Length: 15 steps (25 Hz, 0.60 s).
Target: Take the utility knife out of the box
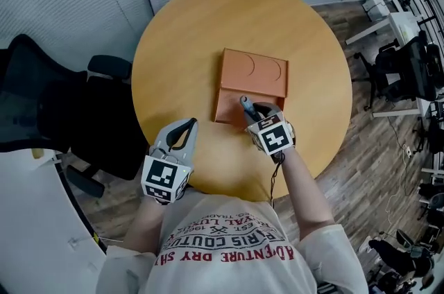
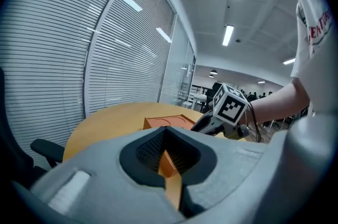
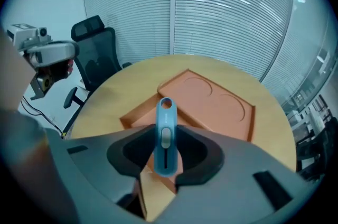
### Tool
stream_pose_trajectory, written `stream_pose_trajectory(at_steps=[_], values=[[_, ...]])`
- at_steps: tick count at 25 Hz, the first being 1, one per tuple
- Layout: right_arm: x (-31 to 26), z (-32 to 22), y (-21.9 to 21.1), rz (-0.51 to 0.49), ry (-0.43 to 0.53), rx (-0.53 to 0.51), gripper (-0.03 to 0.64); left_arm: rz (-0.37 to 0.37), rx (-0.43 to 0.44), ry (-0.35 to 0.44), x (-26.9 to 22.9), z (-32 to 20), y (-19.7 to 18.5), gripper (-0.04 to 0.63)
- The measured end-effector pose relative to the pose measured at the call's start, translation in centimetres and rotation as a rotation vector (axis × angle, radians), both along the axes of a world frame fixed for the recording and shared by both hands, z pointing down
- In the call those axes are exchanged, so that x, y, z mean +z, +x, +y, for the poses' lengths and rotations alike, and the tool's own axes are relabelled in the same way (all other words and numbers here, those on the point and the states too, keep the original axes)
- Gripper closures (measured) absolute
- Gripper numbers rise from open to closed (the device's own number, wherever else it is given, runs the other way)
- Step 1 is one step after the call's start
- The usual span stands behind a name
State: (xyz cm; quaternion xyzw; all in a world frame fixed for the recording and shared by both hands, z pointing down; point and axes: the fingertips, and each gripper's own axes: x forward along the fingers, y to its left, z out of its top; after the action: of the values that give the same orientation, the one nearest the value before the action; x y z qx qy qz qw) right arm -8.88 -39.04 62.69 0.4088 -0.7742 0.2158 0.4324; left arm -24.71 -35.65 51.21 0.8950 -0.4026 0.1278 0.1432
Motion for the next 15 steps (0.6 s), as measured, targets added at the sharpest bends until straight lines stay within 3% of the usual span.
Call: stream_pose_trajectory(at_steps=[7, 15], values=[[-7.6, 2.5, 1.1, -0.142, 0.168, 0.052, 0.483, -0.005, 0.038, 0.071, -3.3, 1.4, 2.4, 0.6], [-15.7, 5.8, 6.6, -0.303, 0.369, 0.177, 0.483, -0.003, 0.107, 0.163, -8.8, 2.7, 7.8, 0.601]])
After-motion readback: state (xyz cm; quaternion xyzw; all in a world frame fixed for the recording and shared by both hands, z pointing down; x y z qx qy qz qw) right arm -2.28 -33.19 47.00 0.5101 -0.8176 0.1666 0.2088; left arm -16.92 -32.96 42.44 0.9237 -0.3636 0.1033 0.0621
